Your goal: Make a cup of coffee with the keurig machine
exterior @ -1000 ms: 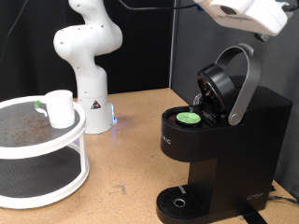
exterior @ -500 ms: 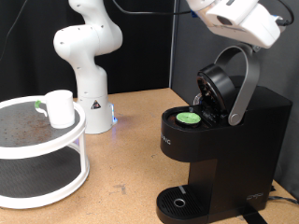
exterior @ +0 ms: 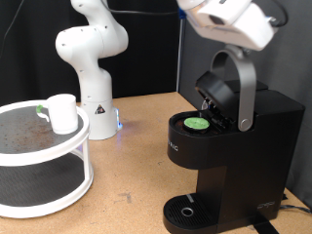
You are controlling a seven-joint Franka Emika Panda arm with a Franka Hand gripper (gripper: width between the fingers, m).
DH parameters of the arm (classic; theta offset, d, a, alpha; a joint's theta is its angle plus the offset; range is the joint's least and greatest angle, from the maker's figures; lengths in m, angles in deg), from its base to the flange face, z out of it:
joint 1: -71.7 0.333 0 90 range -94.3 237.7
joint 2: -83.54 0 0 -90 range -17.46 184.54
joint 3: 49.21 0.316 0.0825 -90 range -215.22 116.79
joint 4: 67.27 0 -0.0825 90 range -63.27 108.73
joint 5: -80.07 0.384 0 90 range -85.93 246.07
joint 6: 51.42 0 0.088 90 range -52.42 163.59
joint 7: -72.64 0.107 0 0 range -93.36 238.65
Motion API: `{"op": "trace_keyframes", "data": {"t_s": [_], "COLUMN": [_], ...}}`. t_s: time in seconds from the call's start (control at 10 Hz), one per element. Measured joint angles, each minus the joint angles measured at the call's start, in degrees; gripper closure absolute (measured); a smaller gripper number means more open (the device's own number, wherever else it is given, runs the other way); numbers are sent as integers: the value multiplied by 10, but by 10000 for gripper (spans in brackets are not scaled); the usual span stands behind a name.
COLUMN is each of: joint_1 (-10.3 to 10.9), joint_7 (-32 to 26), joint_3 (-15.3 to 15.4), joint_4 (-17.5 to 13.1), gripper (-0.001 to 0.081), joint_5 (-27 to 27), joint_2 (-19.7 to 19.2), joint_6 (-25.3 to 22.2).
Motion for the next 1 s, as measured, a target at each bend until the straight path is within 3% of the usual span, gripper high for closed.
{"op": "trace_keyframes", "data": {"t_s": [0.5,1.0], "joint_1": [-38,-51], "joint_7": [-9,-73], "joint_3": [-21,-35], "joint_4": [56,113], "gripper": [803,803], "joint_5": [-70,-71], "joint_2": [12,4], "joint_6": [27,75]}}
